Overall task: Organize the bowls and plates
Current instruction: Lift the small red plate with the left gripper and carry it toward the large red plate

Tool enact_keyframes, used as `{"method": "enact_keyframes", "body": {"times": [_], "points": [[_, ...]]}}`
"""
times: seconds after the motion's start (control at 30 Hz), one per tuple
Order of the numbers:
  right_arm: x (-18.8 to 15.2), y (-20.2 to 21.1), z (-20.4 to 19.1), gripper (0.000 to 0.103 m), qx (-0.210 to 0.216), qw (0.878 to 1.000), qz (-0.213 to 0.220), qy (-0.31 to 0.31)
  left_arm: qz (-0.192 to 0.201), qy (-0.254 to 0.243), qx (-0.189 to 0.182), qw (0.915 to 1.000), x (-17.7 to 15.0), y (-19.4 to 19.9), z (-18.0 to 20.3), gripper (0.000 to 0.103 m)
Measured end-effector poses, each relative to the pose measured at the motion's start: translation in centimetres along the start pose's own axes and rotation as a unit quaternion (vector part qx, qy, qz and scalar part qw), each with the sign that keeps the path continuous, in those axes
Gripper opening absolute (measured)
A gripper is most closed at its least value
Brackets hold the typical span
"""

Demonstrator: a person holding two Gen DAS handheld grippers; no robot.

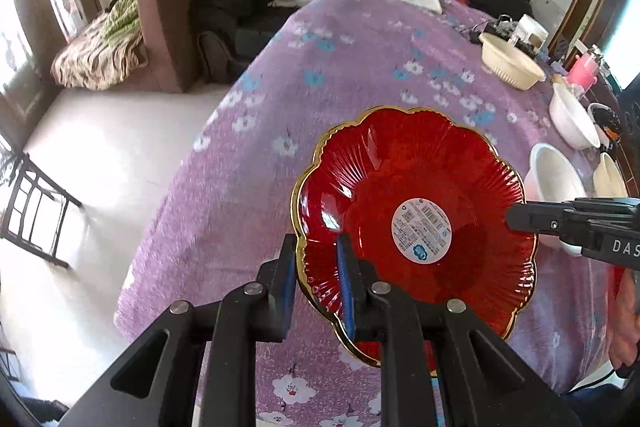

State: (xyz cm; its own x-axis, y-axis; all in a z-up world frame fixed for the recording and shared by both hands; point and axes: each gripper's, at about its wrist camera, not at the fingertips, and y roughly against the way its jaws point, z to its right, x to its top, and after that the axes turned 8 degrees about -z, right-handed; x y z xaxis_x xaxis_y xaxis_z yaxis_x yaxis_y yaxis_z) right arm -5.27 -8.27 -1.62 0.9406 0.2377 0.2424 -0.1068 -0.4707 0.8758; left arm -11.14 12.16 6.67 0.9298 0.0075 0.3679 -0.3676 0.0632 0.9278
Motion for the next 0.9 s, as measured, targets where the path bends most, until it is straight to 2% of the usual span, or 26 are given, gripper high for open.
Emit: {"method": "enact_keyframes", "body": {"times": [0.17, 0.57, 0.9], "points": [[-0.7, 2.2, 0.3, 0.011, 0.004, 1.000, 0.024, -0.010, 0.019, -0.026, 0.002, 0.9995, 0.8, 1.1, 1.5, 0.020], [-4.0, 7.0, 2.7, 0.011, 0.005, 0.996, 0.067, -0.059, 0.026, -0.080, -0.020, 0.9963, 1.8, 1.8, 5.9, 0.021], [-5.0, 9.1, 4.2, 0.011, 0.010, 0.995, 0.071, -0.065, 0.039, -0.072, -0.018, 0.9965, 1.2, 3.1, 8.4, 0.021]]}}
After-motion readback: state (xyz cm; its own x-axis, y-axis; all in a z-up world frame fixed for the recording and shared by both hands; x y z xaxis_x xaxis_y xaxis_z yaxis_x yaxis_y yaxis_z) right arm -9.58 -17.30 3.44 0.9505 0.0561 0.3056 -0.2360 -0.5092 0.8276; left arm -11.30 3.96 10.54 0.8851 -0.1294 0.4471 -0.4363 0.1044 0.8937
